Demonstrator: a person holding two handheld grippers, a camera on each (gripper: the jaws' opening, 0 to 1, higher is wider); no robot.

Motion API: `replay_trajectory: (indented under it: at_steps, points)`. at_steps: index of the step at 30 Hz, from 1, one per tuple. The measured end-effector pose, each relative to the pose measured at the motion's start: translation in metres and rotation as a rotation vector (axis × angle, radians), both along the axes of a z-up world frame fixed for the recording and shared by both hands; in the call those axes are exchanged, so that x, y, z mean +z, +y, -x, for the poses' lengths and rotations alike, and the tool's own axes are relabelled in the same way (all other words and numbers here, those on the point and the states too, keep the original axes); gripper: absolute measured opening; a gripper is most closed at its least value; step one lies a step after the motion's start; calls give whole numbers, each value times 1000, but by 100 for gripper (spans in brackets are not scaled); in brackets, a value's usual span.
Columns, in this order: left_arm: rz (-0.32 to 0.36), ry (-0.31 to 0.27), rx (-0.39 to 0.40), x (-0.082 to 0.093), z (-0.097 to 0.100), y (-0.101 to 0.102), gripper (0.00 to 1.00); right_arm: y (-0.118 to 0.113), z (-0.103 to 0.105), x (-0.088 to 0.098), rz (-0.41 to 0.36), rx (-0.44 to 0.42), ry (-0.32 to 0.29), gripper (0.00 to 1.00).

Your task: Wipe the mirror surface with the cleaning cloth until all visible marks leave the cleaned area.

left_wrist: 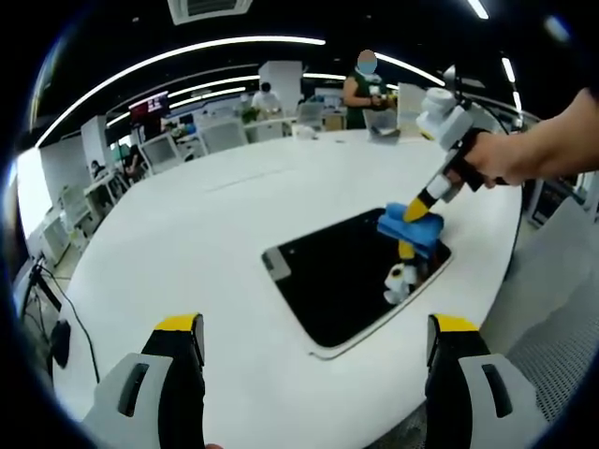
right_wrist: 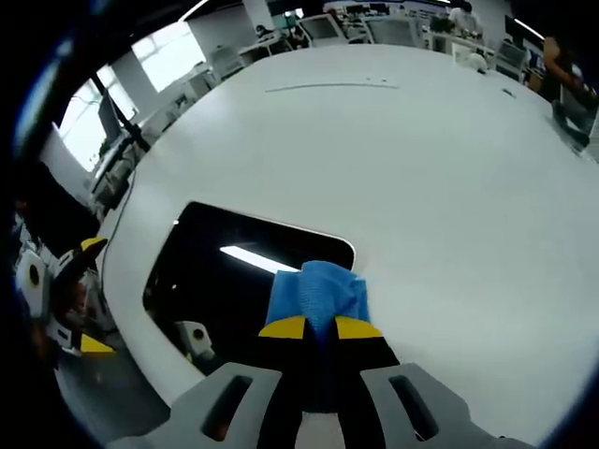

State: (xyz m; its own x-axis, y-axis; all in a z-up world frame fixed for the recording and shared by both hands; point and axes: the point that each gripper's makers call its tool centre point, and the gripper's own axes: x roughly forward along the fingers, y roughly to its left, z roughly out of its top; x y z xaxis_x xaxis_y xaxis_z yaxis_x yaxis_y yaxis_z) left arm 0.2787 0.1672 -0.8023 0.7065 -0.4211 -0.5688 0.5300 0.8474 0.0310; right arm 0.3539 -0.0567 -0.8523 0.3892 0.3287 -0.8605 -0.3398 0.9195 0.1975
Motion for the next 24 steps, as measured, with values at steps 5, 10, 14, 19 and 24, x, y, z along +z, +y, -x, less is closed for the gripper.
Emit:
replay_trajectory:
  at_steps: [5,10,14,19,24]
  points:
    - [2,-1,2,0,0,0,99,-1,2,0,10,-11,4,4]
    - [1,0,3,0,0,0,99,0,7,0,5,-15,3,4]
    - [-2,-3,4,1,0,1,99,1,13,0,11,-10,3,4]
    - [-3,-3,8,1,-1,2,99,1,17,0,10,-11,5,4]
    - [-5,-6,7,1,-1,2,99,1,22,0,10,-14,6,4]
